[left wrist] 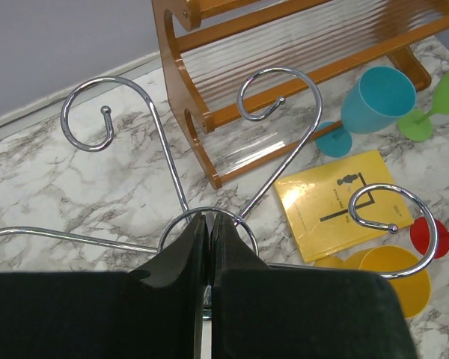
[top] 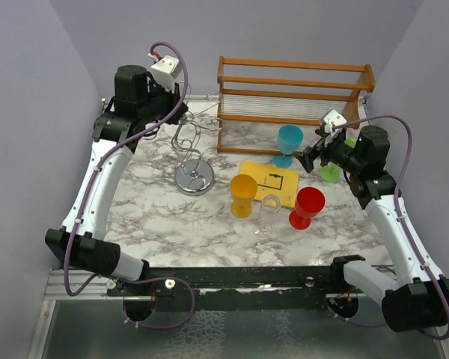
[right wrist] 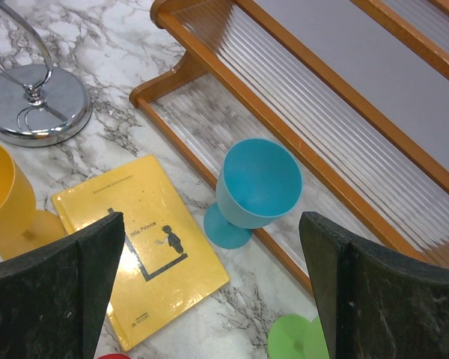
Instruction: Place the wine glass upside down on the wine glass rack
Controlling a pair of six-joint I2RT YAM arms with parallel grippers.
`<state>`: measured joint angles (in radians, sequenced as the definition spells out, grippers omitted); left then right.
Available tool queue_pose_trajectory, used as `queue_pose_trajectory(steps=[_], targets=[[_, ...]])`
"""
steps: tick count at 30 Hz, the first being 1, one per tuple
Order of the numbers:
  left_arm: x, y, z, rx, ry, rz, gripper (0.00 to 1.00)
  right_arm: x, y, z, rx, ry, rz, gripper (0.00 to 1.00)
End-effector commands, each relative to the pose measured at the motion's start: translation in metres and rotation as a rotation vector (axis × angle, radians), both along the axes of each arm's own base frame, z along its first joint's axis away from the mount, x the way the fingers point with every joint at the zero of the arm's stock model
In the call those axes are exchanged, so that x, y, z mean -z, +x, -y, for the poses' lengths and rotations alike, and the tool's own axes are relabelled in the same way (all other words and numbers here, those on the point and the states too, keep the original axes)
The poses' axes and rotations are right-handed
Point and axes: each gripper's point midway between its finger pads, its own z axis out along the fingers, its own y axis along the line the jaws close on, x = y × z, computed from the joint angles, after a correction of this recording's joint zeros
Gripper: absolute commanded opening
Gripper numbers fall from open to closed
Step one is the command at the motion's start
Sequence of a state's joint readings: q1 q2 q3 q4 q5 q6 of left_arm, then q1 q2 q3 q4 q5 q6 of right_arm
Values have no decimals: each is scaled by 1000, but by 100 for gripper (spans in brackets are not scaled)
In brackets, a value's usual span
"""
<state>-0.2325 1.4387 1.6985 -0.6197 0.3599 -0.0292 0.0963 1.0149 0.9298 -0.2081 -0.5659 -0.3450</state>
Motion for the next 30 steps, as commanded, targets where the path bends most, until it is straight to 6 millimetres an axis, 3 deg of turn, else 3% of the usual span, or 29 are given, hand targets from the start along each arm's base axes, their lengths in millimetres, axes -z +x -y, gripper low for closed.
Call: queue_pose_trajectory(steps=[1, 12, 21, 30], targets=[[-46, -27, 25, 106, -119, 103, 0, 0, 6, 4, 25, 2, 12, 100], [-28, -24, 16, 58, -90, 93, 0, 1, 9, 5, 26, -11, 0, 100], [-16, -29, 19, 87, -83, 84, 30, 1, 4, 2, -20, -56, -75, 99], [-18, -34, 19, 112, -67, 106, 58, 6, -17, -30, -194, -85, -157, 100]])
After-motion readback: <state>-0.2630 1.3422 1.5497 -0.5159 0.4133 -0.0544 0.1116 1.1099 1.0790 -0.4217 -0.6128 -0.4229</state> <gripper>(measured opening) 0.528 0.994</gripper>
